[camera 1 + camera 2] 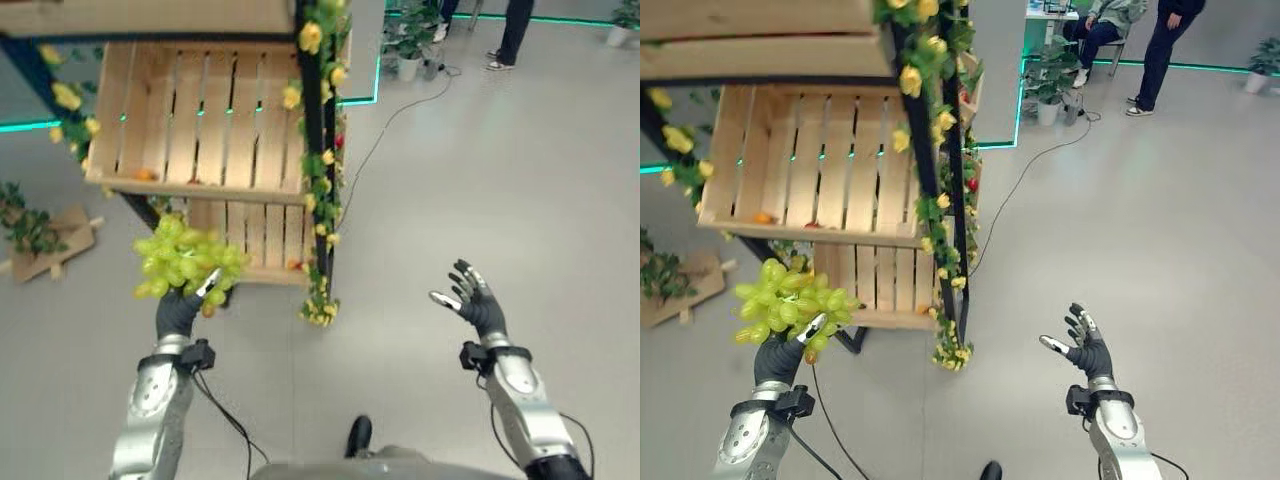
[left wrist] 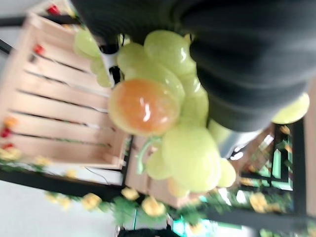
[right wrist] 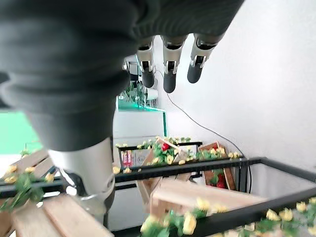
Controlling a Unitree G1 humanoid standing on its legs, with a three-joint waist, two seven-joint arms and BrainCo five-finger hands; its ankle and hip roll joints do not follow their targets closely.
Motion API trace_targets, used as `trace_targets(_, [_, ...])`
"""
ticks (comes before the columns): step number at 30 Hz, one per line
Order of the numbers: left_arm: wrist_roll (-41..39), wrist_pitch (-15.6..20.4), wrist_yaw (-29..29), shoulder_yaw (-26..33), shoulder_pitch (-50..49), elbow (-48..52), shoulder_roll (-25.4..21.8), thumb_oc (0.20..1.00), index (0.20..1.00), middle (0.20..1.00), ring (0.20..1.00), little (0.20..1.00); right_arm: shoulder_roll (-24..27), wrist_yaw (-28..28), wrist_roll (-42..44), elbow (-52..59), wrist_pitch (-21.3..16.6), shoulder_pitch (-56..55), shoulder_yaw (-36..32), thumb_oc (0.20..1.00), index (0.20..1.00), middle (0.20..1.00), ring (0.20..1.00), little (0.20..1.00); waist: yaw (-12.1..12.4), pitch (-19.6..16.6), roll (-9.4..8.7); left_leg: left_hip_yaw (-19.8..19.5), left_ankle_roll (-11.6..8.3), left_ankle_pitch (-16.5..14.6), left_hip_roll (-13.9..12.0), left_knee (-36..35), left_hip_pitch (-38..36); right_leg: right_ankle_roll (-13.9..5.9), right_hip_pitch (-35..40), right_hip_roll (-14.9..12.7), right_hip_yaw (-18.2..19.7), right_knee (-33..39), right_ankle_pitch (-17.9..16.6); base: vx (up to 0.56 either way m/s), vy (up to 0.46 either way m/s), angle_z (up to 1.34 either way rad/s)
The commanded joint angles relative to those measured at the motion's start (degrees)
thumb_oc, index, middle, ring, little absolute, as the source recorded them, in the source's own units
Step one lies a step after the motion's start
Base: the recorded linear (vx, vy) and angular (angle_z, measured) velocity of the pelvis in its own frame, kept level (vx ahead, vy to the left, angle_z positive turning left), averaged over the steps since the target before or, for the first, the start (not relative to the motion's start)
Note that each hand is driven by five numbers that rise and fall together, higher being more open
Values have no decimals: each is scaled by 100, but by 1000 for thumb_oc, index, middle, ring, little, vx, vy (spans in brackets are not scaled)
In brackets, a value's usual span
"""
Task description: Pick up the fruits from the basket on one side to the basket on the other side
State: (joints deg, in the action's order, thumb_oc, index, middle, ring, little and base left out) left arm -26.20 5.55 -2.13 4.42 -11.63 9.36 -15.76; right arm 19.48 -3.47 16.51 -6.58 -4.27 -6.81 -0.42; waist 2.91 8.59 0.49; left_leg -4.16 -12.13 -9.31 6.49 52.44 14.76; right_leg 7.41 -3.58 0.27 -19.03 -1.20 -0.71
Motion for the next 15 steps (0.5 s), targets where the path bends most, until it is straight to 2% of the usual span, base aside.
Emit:
trace_targets(1, [-306, 401, -10, 221, 225, 670, -265, 200, 200, 200, 200, 200, 8, -44, 184, 67, -157, 247, -75, 1000, 1000, 1000, 1000, 1000, 122, 231, -255, 239, 700, 754, 58, -1518, -204, -959, 583, -473, 90, 620, -238, 198, 128, -42])
trace_targets(2, [-303, 412, -60, 269, 209, 726, -257, 200, 200, 200, 200, 200, 0, -39, 167, 0, -150, 258, -32, 1000, 1000, 1000, 1000, 1000, 174, 260, -275, 162, 770, 699, -121, -2029, -130, -986, 621, -504, 213, 620, -222, 287, 158, -47])
trace_targets(3, [-344, 427, -94, 324, 176, 775, -260, 200, 200, 200, 200, 200, 27, -56, 127, -73, -138, 290, -1, 1000, 1000, 1000, 1000, 1000, 275, 277, -251, 76, 834, 511, -382, -2817, -210, -1047, 719, -468, 380, 620, -141, 321, 163, -102])
trace_targets(4, [-336, 429, -149, 335, 208, 789, -272, 200, 200, 200, 200, 200, 39, -94, 92, -187, -146, 359, 56, 1000, 1000, 1000, 1000, 1000, 355, 266, -199, -218, 848, 845, -567, -3874, -305, -1085, 751, -404, 559, 620, -99, 365, 147, -93])
trace_targets(5, [-331, 470, -182, 329, 206, 828, -318, 200, 200, 200, 200, 200, 63, -109, 59, -261, -150, 438, 140, 1000, 1000, 1000, 1000, 1000, 466, 283, -145, -683, 831, 1063, -766, -4427, -347, -1099, 841, -326, 787, 620, -17, 312, 145, -110])
trace_targets(6, [-335, 496, -279, 298, 206, 820, -366, 200, 200, 200, 200, 200, 125, -92, 29, -327, -129, 408, 197, 1000, 1000, 1000, 1000, 1000, 431, 297, -21, -759, 753, 1416, -937, -4932, -496, -1083, 890, -251, 850, 620, 55, 203, 90, -90])
trace_targets(7, [-330, 498, -284, 292, 206, 818, -362, 200, 200, 200, 200, 200, 130, -91, 29, -327, -129, 405, 196, 1000, 1000, 1000, 1000, 1000, 433, 303, -17, -756, 745, 1456, -949, -5009, -544, -1077, 901, -248, 852, 620, 58, 141, 86, -93])
trace_targets(8, [-463, 497, -190, 354, 108, 852, -360, 200, 200, 200, 200, 200, 162, -19, -6, -333, -67, 327, 200, 1000, 1000, 1000, 1000, 1000, 374, 205, 52, -751, 751, 1379, -1021, -5345, -899, -1107, 927, -197, 922, 620, 116, 118, 85, -63])
trace_targets(9, [-422, 475, -227, 324, 151, 913, -354, 200, 200, 200, 200, 200, 77, -35, -30, -516, -62, 320, 250, 1000, 1000, 1000, 1000, 1000, 394, 143, 141, -885, 662, 1606, -1034, -5699, -986, -1084, 940, -137, 947, 620, 150, 143, 132, -33])
trace_targets(10, [-479, 493, -199, 341, 210, 947, -415, 200, 200, 200, 200, 200, 101, -37, -16, -546, -60, 309, 241, 1000, 1000, 1000, 1000, 1000, 339, 108, 131, -799, 646, 1549, -1059, -5497, -1064, -1078, 941, -227, 911, 620, 119, 146, 122, -3])
trace_targets(15, [-627, 524, -226, 406, 344, 1114, -541, 200, 200, 200, 200, 200, -12, 18, -36, -801, 36, 280, 353, 1000, 1000, 1000, 1000, 1000, 317, -12, 114, -756, 648, 1438, -1003, -5744, -1347, -1096, 1000, -308, 893, 620, 133, 100, 77, 20])
